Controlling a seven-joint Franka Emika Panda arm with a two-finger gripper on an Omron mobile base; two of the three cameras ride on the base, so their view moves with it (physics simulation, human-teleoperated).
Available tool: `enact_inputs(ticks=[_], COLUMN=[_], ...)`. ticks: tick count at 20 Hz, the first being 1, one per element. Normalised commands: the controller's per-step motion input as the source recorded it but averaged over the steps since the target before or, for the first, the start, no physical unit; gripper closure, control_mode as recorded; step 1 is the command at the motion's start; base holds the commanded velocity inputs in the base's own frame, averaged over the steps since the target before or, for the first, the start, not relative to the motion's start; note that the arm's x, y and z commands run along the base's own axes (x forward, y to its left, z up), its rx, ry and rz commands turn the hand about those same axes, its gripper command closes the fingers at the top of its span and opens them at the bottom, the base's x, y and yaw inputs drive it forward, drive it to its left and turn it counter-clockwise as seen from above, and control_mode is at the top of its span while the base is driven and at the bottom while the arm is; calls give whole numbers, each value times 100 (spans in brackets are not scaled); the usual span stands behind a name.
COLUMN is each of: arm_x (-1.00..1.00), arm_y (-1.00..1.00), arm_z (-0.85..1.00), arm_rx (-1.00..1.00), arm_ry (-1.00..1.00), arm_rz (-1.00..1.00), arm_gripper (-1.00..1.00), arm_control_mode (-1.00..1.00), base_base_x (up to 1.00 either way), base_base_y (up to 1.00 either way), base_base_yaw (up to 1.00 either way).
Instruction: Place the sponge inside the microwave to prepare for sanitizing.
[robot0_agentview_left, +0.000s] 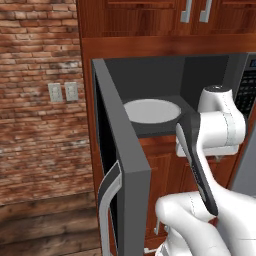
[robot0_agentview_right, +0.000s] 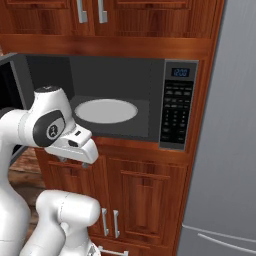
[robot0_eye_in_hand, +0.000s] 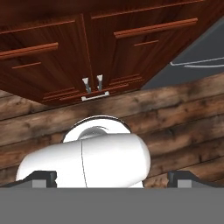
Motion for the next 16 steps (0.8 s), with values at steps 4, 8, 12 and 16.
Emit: enact_inputs(ticks=[4, 8, 12, 16], arm_x=[0, -14, 0, 0], arm_y=[0, -3, 0, 0], arm_z=[0, 0, 0, 0], arm_rx=[0, 0, 0, 0], arm_ry=[0, 0, 0, 0], arm_rz=[0, 0, 0, 0], arm_gripper=[-100, -100, -100, -100], arm_control_mode=[-100, -100, 100, 100], base_base_x=[0, 0, -23, -37], base_base_y=[0, 0, -4, -12], base_base_yaw=[0, 0, 0, 0])
